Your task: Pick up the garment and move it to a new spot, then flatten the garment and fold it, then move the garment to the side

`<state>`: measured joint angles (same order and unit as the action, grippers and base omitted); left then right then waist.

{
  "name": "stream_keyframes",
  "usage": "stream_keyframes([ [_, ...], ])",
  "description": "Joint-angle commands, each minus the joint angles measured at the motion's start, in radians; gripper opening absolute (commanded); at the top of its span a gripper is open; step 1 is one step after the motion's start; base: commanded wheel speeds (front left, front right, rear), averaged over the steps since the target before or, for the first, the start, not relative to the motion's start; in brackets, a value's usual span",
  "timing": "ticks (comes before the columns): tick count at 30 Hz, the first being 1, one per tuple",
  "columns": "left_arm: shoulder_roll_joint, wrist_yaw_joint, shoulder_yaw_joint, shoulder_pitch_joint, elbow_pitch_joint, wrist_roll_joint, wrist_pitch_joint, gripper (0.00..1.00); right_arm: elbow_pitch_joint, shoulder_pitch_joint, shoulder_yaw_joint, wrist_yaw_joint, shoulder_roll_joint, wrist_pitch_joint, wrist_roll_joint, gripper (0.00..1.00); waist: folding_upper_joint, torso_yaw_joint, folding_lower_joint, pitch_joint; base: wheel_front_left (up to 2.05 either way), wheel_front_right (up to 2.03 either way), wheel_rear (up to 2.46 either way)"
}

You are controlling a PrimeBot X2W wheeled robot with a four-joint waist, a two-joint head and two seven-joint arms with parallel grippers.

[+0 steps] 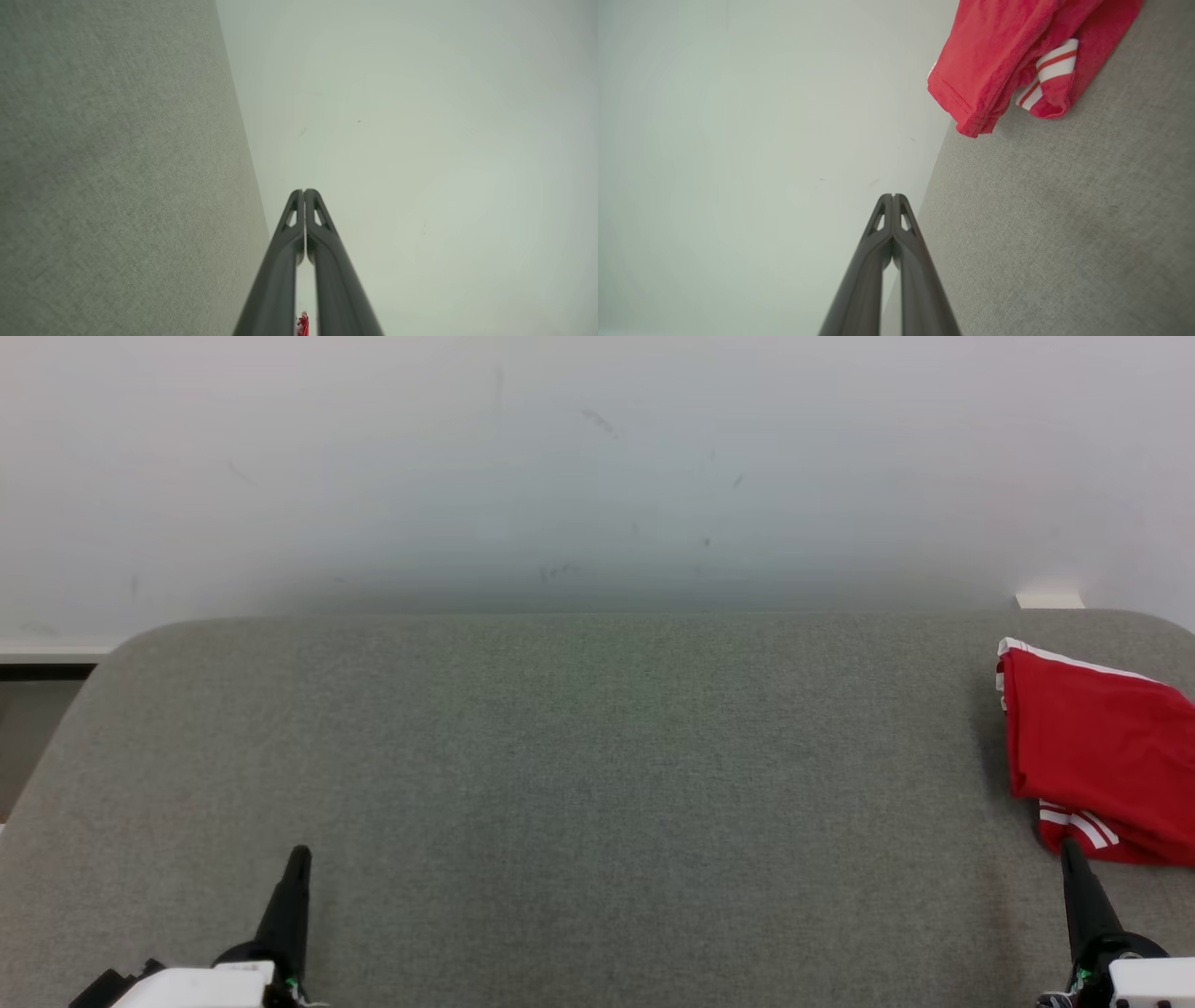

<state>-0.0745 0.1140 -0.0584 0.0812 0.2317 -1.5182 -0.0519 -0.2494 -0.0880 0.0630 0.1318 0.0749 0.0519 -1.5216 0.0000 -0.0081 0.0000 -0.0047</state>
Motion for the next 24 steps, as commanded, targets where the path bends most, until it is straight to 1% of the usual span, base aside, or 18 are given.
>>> stream_keyframes([
  [1,-0.007,0.006,-0.006,0.016,0.001,-0.018,-0.006,0.0,0.001,-0.017,0.003,-0.002,0.011,0.003,-0.024,0.0,0.0,0.0,0.0,0.0,0.0,0.0,0.0],
  [17,-0.009,0.011,-0.02,0.038,0.009,-0.131,-0.035,0.0,-0.001,-0.034,0.01,-0.002,0.011,0.03,-0.132,0.0,0.0,0.008,0.0,0.004,0.0,0.0,0.0],
  [24,-0.008,0.01,-0.02,0.036,0.009,-0.127,-0.034,0.0,-0.001,-0.031,0.01,-0.002,0.01,0.031,-0.131,0.0,0.0,0.008,0.0,0.004,0.0,0.0,0.0],
])
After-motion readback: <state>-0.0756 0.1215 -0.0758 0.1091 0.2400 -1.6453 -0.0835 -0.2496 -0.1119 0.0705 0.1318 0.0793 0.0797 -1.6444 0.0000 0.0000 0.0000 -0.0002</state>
